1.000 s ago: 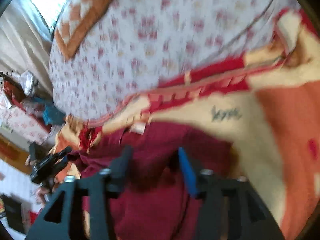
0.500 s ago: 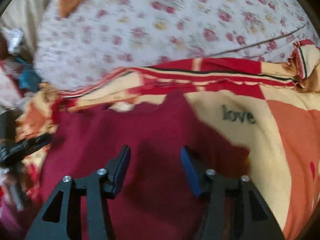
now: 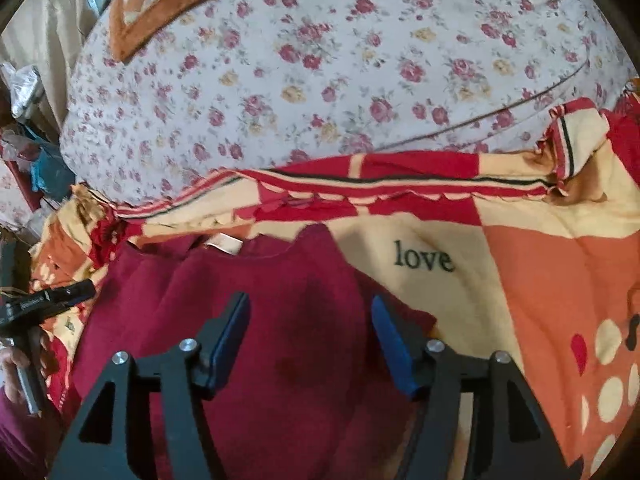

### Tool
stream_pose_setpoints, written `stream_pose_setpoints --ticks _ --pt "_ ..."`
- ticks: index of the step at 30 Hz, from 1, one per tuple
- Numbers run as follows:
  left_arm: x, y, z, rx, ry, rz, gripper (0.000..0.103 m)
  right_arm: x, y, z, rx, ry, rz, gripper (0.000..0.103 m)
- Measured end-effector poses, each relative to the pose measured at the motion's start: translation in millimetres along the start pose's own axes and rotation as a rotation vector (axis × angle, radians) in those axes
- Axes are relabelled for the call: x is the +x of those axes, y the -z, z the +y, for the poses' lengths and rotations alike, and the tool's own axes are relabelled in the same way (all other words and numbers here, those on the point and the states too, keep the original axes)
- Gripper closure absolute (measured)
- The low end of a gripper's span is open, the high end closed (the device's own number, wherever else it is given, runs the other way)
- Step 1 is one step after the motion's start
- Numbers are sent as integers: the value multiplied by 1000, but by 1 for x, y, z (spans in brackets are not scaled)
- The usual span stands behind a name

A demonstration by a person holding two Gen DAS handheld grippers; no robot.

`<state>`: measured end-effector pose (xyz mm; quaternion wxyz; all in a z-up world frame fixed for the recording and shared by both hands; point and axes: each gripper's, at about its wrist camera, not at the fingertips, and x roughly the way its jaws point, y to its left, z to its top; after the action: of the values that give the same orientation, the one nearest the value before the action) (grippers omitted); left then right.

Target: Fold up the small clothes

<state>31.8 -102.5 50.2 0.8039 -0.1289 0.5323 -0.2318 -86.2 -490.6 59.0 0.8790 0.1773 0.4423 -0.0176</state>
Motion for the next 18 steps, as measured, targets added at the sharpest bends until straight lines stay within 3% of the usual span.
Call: stream_pose_setpoints --ticks 5,6,7,8,13,18 --pt "23 -5 -9 33 -19 44 78 22 2 -1 -6 -7 38 37" --pt "28 -5 -12 58 -47 57 84 24 2 2 -30 -3 41 45" --pt "30 -5 -14 77 -73 59 98 26 2 7 -65 20 45 72" --pt "30 -6 -14 85 -75 58 100 27 1 10 -90 42 44 96" --pt "15 -16 -22 145 -89 -8 103 13 -15 11 -99 28 -25 96" --pt "21 -26 -7 70 -105 -28 103 28 -30 7 -86 80 -37 96"
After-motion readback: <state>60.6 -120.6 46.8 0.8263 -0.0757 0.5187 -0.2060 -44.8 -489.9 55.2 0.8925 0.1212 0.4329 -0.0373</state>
